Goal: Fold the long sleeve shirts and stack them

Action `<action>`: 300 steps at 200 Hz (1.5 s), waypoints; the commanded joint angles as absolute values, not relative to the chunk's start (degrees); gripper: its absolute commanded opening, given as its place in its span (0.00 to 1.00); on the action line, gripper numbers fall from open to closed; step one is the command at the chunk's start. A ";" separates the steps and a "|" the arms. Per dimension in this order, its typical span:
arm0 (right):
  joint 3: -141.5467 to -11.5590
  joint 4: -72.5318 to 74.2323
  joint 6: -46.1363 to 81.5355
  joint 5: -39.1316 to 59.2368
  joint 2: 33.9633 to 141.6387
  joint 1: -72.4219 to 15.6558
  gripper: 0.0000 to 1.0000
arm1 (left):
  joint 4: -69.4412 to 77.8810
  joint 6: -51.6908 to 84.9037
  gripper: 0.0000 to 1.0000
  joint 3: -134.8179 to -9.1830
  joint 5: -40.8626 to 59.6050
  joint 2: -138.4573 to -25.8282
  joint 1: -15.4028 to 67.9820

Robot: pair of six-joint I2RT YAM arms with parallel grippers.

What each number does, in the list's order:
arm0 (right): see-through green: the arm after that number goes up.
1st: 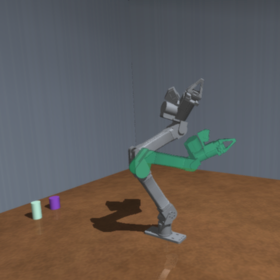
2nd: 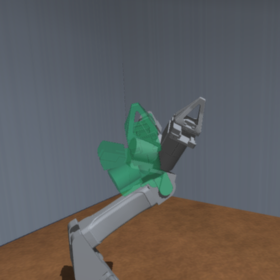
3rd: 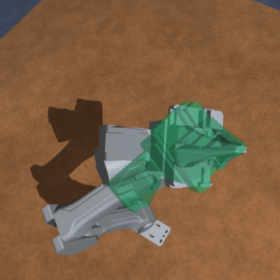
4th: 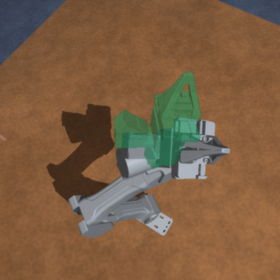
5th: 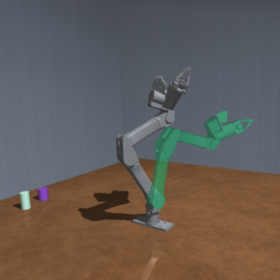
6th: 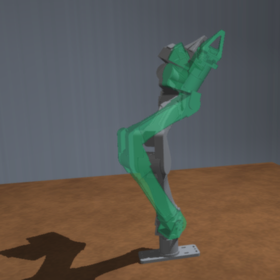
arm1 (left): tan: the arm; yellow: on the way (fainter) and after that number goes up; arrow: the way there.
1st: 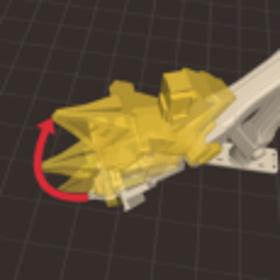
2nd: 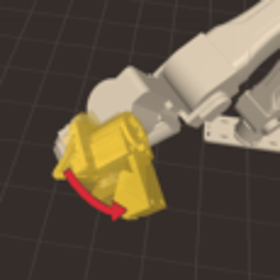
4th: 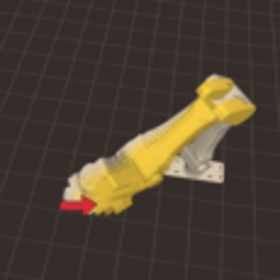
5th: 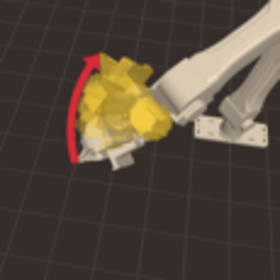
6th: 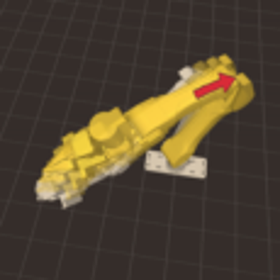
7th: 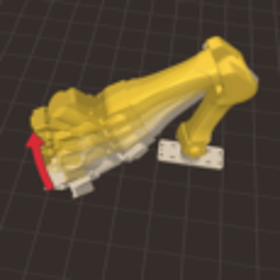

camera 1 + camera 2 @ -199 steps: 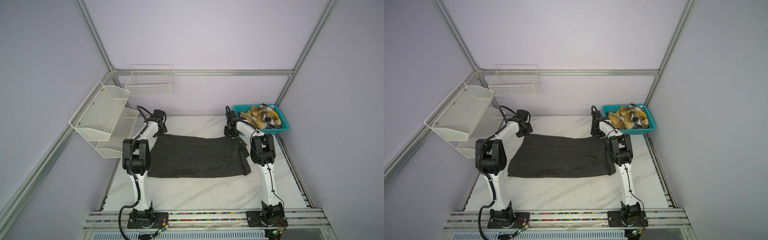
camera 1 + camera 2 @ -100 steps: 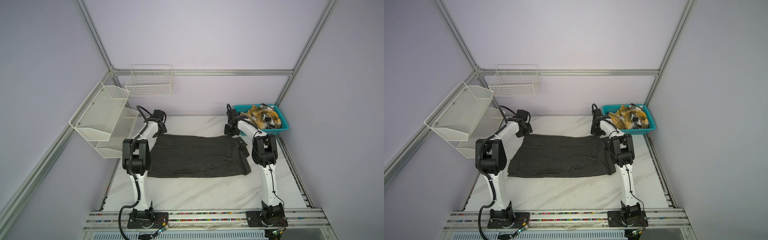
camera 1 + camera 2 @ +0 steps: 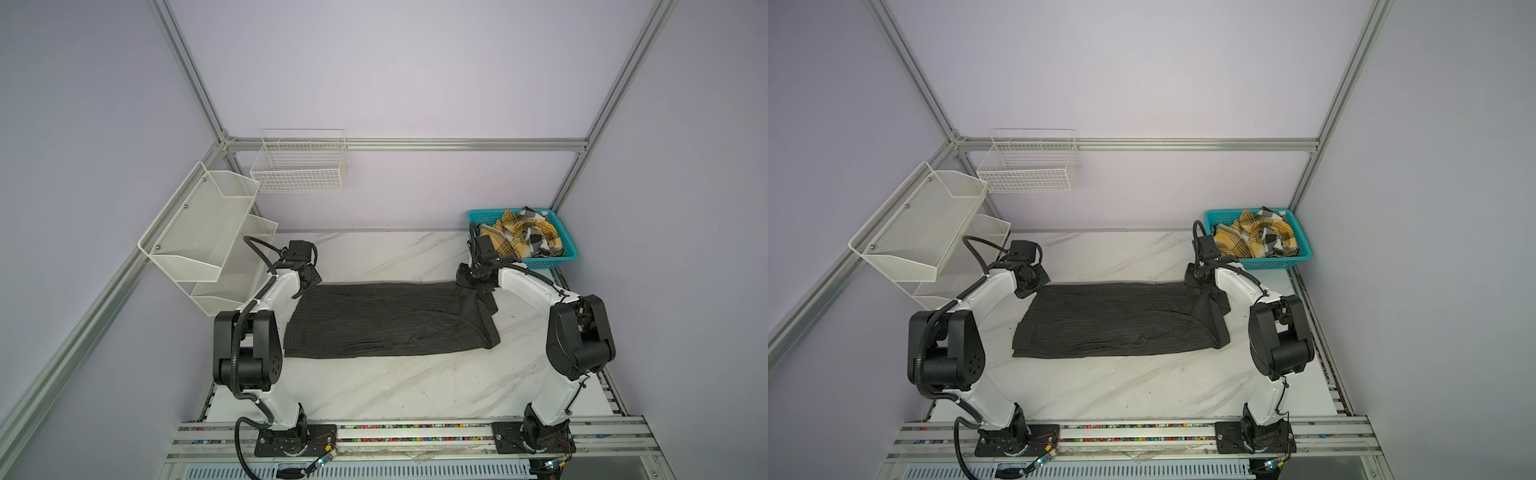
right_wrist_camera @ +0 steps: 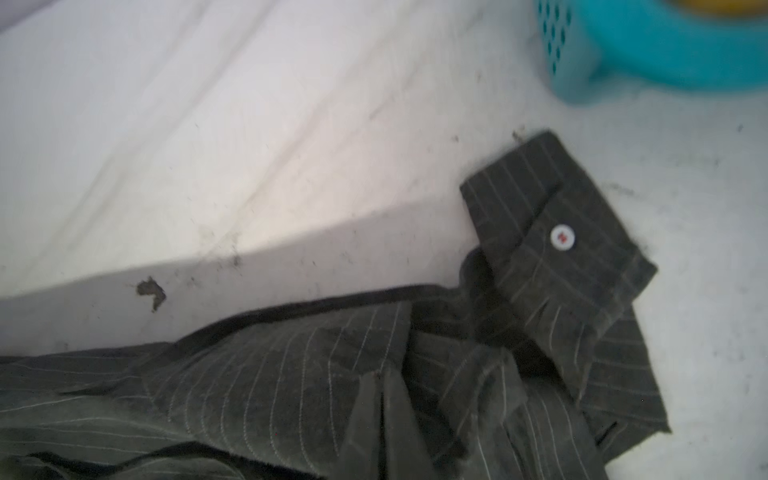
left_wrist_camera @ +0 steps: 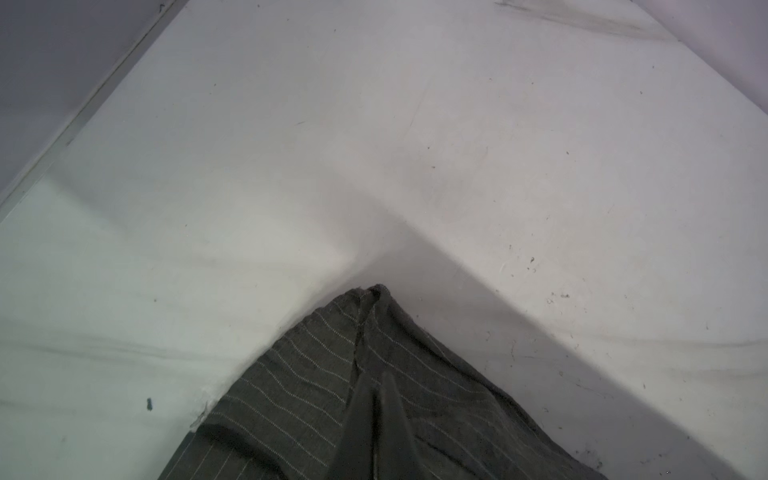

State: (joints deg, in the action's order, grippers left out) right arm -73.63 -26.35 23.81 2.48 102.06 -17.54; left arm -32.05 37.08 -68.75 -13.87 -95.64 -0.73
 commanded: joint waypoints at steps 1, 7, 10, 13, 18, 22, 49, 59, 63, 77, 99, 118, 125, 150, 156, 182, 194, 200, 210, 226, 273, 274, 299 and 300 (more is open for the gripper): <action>-68.07 -22.76 26.49 3.33 99.31 -18.02 0.00 | -28.72 40.19 0.00 -61.44 -15.16 -92.53 -1.12; -66.64 -22.20 26.62 3.43 99.23 -18.39 0.00 | -28.49 40.42 0.00 -60.02 -15.39 -91.66 -1.07; -66.02 -22.09 26.70 3.43 99.22 -18.60 0.00 | -28.34 40.55 0.00 -59.28 -15.54 -91.24 -1.10; -65.54 -21.99 26.78 3.28 99.29 -18.80 0.00 | -28.24 40.74 0.00 -58.57 -15.74 -90.90 -1.06; -64.76 -21.78 26.81 3.22 99.34 -19.09 0.00 | -28.16 41.07 0.00 -57.53 -15.83 -90.36 -1.12; -64.21 -21.55 26.81 3.09 99.32 -19.33 0.00 | -28.26 41.33 0.00 -56.71 -15.99 -89.92 -1.06; -61.81 -19.87 27.25 2.37 99.36 -20.09 0.00 | -28.25 43.03 0.00 -52.26 -16.78 -88.74 -1.06; -61.73 -19.78 27.25 2.67 100.04 -20.19 0.00 | -28.18 43.35 0.00 -51.56 -17.52 -89.76 -1.21; -61.78 -19.78 27.10 3.03 100.31 -20.43 0.00 | -28.21 43.14 0.00 -51.51 -17.42 -90.36 -1.23; -62.59 -21.10 26.31 3.58 100.60 -21.38 0.23 | -29.90 42.74 0.10 -53.23 -16.69 -92.94 -1.34; -65.39 -25.16 25.52 1.95 96.39 -22.11 0.45 | -34.28 45.27 0.56 -55.89 -17.70 -91.77 -0.89; -69.97 -29.82 26.67 -2.89 92.30 -21.77 0.56 | -37.67 47.90 0.70 -56.78 -21.01 -85.71 -0.18; -72.00 -31.36 26.18 -3.97 91.75 -21.14 0.57 | -38.94 48.22 0.72 -57.41 -21.58 -83.96 -0.18; -78.98 -35.21 24.86 -6.17 93.62 -17.60 0.59 | -43.04 49.26 0.60 -61.04 -20.80 -81.51 0.08; -80.31 -35.63 24.70 -6.89 94.68 -17.05 0.59 | -42.98 49.22 0.57 -61.71 -19.16 -81.51 0.15; -84.55 -36.67 24.22 -9.76 98.99 -15.77 0.59 | -38.09 47.26 0.29 -63.61 -9.13 -85.53 1.74; -85.50 -36.54 24.69 -10.15 101.05 -14.67 0.59 | -36.11 46.29 0.21 -64.34 -6.06 -88.87 2.79; -85.86 -36.22 24.58 -9.95 102.36 -14.31 0.59 | -35.23 46.00 0.17 -64.58 -4.57 -90.71 3.11; -86.73 -36.27 24.62 -10.69 104.70 -14.13 0.59 | -34.31 45.85 0.10 -64.62 -2.70 -93.22 3.25; -88.01 -36.26 24.97 -11.28 108.36 -13.93 0.59 | -34.19 46.14 0.01 -64.46 -2.15 -95.97 3.24; -90.94 -34.42 24.70 -10.15 117.81 -13.86 0.58 | -36.56 45.34 0.00 -63.20 -6.58 -98.64 1.54; -91.00 -34.43 24.70 -10.22 117.97 -13.87 0.58 | -36.69 45.35 0.00 -63.24 -6.63 -98.76 1.52; -92.84 -34.55 24.87 -12.93 121.78 -13.83 0.53 | -37.44 43.95 0.00 -63.11 -6.99 -99.84 0.79; -92.91 -34.54 24.87 -13.01 121.98 -13.86 0.53 | -37.44 43.91 0.00 -63.11 -7.05 -99.84 0.75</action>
